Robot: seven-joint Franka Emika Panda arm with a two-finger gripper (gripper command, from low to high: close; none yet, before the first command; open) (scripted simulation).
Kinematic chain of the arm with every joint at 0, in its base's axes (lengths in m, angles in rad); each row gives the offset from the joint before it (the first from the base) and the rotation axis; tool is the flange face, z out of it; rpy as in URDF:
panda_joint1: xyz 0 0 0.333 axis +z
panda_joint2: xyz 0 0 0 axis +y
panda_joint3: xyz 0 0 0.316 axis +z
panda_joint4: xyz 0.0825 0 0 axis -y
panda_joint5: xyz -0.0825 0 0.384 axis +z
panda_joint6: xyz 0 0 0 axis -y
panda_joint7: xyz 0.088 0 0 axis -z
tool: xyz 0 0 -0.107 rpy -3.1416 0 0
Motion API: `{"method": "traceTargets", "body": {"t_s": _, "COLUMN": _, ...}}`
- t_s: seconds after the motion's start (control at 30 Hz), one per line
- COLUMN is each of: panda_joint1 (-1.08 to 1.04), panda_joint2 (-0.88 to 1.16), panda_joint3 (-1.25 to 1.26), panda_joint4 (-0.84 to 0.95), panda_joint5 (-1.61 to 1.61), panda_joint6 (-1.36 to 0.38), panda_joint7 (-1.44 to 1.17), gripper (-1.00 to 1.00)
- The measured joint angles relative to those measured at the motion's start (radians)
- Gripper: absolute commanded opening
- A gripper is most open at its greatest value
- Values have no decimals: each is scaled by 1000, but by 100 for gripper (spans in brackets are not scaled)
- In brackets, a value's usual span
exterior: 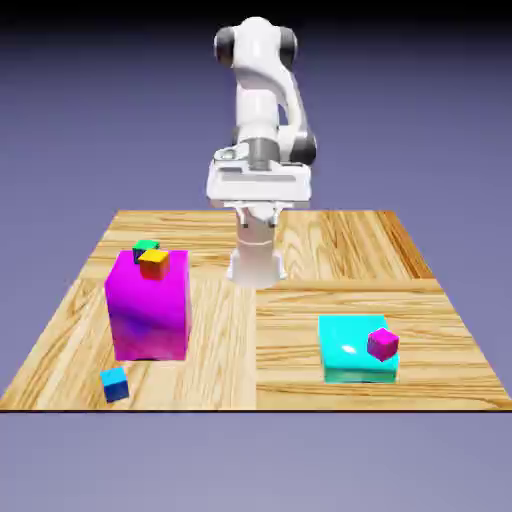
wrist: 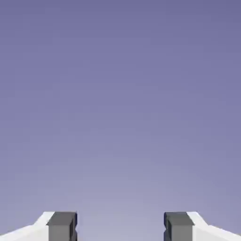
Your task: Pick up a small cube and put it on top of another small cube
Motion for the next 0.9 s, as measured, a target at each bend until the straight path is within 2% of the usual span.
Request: {"method": "traceTargets", "body": {"t_s": 0.9, "panda_joint1": 254, "panda_joint2": 979, "panda_joint3": -648, "panda_joint4": 619, "panda_joint5": 423, "panda_joint6": -564, "panda_joint7": -861, "gripper": 0}}
